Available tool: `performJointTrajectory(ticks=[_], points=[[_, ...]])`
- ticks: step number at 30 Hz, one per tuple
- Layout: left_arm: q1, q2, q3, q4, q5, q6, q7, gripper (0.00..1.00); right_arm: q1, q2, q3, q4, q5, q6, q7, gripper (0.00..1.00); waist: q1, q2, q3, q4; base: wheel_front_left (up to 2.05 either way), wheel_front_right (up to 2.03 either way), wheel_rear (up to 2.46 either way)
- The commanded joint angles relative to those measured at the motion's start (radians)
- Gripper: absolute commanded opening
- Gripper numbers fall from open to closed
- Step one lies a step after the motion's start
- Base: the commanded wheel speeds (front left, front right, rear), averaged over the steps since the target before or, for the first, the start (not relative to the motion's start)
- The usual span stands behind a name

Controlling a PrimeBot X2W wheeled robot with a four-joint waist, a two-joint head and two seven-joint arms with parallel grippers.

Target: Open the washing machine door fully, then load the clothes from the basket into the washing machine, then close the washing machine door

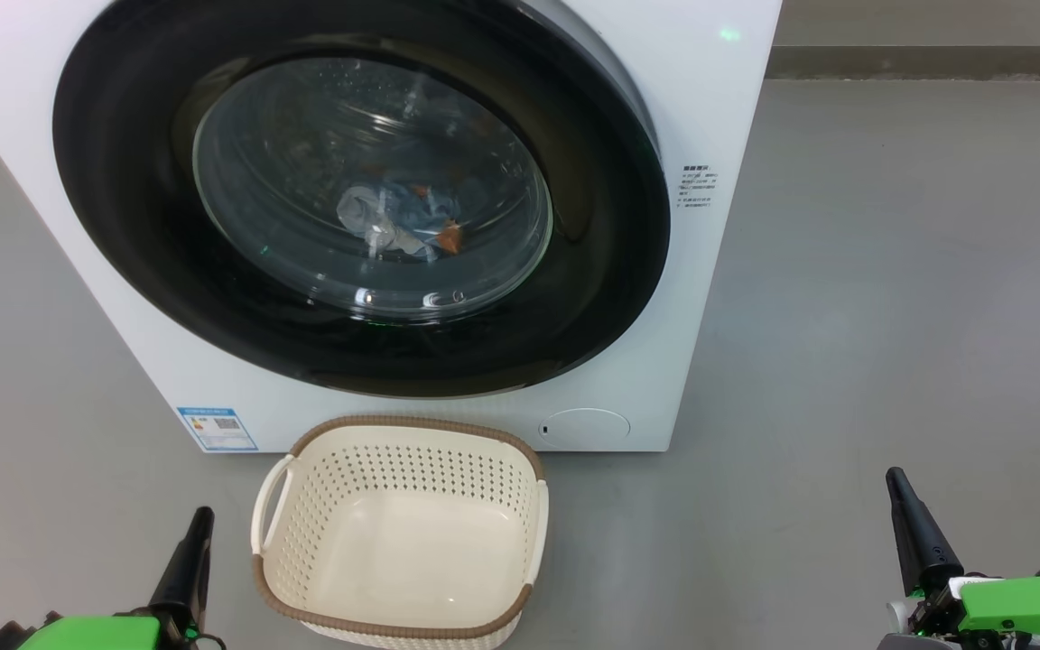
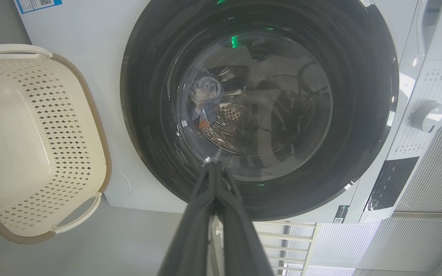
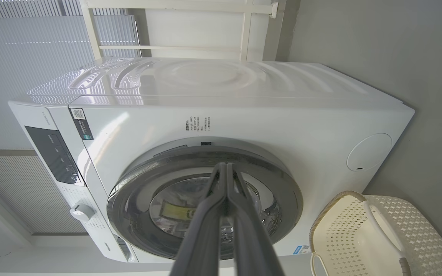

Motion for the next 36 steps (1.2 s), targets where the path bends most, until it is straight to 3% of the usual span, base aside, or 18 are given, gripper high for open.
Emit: performJointTrajectory(ticks=[1,36], points=[[-0.042,0.013,0.035,-0.022,-0.007,-0.002,0.006,0.0,-0.045,-0.004,0.022,-0.03,0.003,0.002,0.008,0.0,0.0,-0.0001,0.0,0.0,0.0,0.0,0.0],[-0.042,0.013,0.036,-0.022,-0.007,-0.002,0.007,0.0,-0.045,-0.003,0.021,-0.03,0.003,0.002,0.008,0.0,-0.0001,-0.0001,0.0,0.0,0.0,0.0,0.0]])
